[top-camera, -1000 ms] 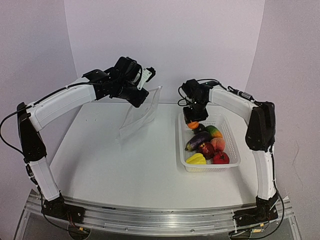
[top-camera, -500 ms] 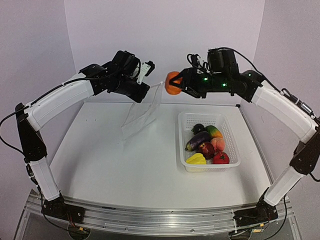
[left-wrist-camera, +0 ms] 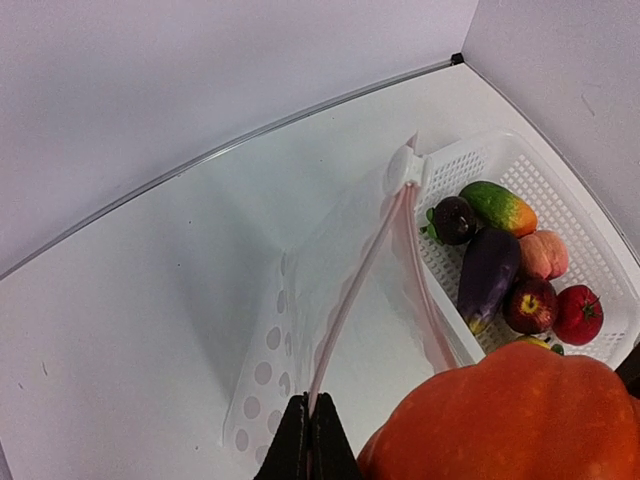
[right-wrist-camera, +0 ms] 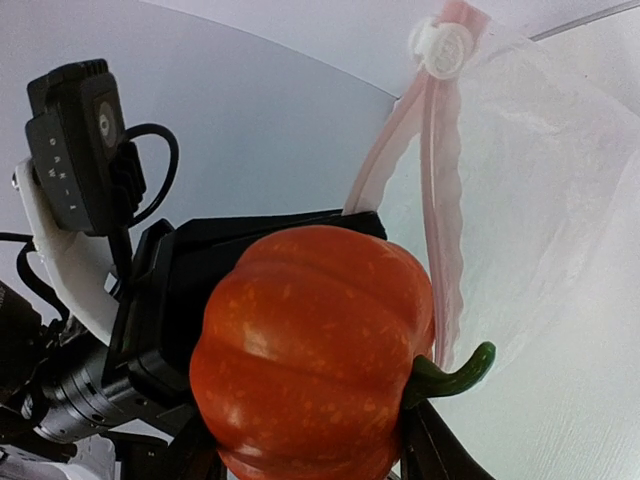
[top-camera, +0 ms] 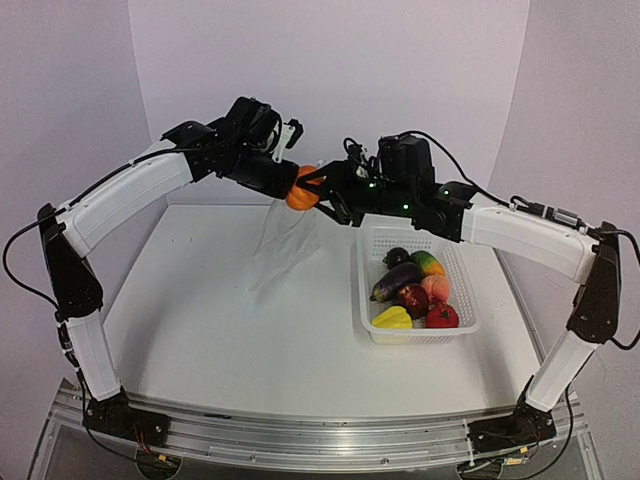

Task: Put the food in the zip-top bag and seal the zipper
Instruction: Place the fake vegetable in the zipper food storage bag.

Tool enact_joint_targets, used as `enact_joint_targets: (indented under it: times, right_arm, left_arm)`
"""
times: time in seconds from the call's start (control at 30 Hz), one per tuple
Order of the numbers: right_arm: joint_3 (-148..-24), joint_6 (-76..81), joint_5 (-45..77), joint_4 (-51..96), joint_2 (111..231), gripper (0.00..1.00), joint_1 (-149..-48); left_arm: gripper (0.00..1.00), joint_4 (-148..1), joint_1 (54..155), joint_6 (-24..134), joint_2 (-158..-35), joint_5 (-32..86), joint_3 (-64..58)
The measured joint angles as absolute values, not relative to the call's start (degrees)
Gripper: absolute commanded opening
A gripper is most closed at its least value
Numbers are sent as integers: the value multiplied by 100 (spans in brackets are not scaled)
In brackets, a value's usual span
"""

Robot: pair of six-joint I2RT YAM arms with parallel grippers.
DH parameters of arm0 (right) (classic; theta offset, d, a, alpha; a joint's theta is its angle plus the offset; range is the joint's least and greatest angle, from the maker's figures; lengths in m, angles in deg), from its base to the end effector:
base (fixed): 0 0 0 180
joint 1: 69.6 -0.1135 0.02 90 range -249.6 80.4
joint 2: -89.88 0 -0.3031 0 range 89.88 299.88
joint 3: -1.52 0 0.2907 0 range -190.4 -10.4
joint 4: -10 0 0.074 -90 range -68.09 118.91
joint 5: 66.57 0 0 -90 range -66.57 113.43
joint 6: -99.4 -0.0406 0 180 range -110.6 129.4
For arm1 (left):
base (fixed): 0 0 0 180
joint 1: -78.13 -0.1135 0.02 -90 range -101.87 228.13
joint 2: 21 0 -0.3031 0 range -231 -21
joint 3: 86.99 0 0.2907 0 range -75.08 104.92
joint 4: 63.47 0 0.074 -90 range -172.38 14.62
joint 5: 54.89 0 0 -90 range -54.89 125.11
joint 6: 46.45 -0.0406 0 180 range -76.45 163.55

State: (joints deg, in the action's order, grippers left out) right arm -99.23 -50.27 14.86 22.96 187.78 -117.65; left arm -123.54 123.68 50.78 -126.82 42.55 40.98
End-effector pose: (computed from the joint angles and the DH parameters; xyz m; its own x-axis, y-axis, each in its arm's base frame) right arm 0.3059 0.3494 0.4081 -0.7787 0.4104 -0.4746 -0.3196 0.3914 0.8629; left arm 0.3273 -0.3261 0.4445 -0.5070 0.3387 -0.7926 0.5771 0.8164 -0.0203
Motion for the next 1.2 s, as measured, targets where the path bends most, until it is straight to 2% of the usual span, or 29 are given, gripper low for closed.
enact_joint_targets:
  times: [0.33,0.4,0.43,0.57,0.7,0.93,1.2]
  right_arm:
    - [-10152,-5039,1850,3168,19189,0,-11815]
    - [-10367,-4922,1880,3479,19364,16,-11822]
    - [-10482,-4849,1897,3643,19431,29,-11829]
    - [-11200,-4408,2046,4375,19681,61,-11870]
    - [-11868,-3893,2221,5171,19746,85,-11906]
    - [-12717,-3112,2393,5975,19756,88,-12016]
    - [-12916,-2429,2564,6506,19585,90,-12017]
  left_arm:
    - [0,-12321,12478,5193,-12741,3692,4420]
    - [0,-12325,12507,5236,-12741,3507,4417]
    - [0,-12326,12515,5254,-12741,3416,4416]
    - [0,-12328,12516,5286,-12741,3211,4416]
    - [0,-12311,12462,5285,-12734,3249,4416]
    - [0,-12330,12098,5383,-12732,3333,4241]
    - [0,-12336,12032,5399,-12732,3383,4230]
